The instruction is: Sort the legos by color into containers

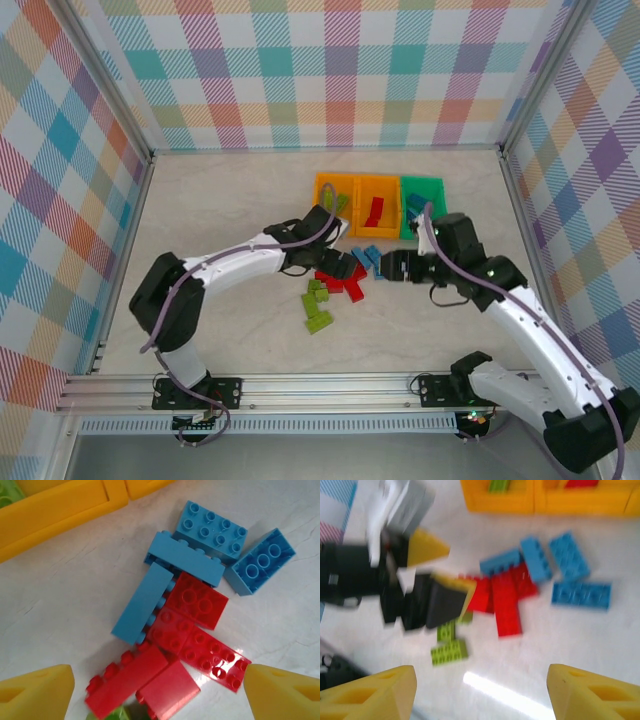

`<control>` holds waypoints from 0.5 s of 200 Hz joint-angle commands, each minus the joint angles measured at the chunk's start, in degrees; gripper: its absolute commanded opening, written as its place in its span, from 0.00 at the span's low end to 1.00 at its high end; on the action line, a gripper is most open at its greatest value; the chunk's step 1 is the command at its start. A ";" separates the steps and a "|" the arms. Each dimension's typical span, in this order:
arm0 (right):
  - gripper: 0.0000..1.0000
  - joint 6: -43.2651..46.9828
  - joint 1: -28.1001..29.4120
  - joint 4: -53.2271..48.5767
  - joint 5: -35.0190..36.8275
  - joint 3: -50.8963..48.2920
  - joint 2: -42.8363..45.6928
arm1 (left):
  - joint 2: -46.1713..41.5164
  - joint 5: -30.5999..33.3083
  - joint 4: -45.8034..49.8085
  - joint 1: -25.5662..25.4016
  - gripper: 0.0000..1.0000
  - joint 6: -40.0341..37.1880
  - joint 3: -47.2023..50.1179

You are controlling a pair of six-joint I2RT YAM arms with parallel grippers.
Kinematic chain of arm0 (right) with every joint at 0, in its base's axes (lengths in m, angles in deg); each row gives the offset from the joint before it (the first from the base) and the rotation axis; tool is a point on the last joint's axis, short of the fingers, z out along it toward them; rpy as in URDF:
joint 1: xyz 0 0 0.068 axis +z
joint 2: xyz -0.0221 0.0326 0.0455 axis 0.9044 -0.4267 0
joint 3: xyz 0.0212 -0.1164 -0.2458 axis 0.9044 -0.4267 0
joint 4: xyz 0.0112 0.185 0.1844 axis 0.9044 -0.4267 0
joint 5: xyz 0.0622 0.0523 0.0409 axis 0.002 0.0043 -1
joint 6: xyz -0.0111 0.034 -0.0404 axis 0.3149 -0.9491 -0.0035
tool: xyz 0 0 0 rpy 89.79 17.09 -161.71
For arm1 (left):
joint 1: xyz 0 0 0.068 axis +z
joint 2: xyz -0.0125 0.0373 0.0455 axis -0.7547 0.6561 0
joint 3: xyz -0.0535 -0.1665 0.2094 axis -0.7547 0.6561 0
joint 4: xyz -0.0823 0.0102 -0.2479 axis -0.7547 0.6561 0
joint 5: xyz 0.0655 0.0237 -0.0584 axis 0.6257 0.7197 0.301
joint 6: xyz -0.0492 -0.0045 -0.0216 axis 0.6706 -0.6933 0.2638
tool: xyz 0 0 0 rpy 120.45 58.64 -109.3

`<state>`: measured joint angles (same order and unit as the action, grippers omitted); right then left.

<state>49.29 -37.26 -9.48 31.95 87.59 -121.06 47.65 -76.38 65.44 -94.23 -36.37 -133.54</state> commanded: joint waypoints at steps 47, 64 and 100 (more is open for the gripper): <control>0.72 -5.38 2.23 -9.59 1.02 -2.09 5.88 | 5.95 -1.35 3.94 2.79 0.83 -3.98 -2.67; 0.72 -5.19 2.22 -9.94 1.11 -2.28 5.46 | 6.80 -1.68 3.30 3.13 0.86 -1.67 -2.42; 0.73 -6.11 2.22 -9.07 0.68 -3.43 5.21 | 8.65 -0.85 3.07 3.14 0.84 -0.16 -1.12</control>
<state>44.74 -35.40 -18.25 32.61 85.58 -116.02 54.82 -76.38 67.56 -91.17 -37.97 -134.96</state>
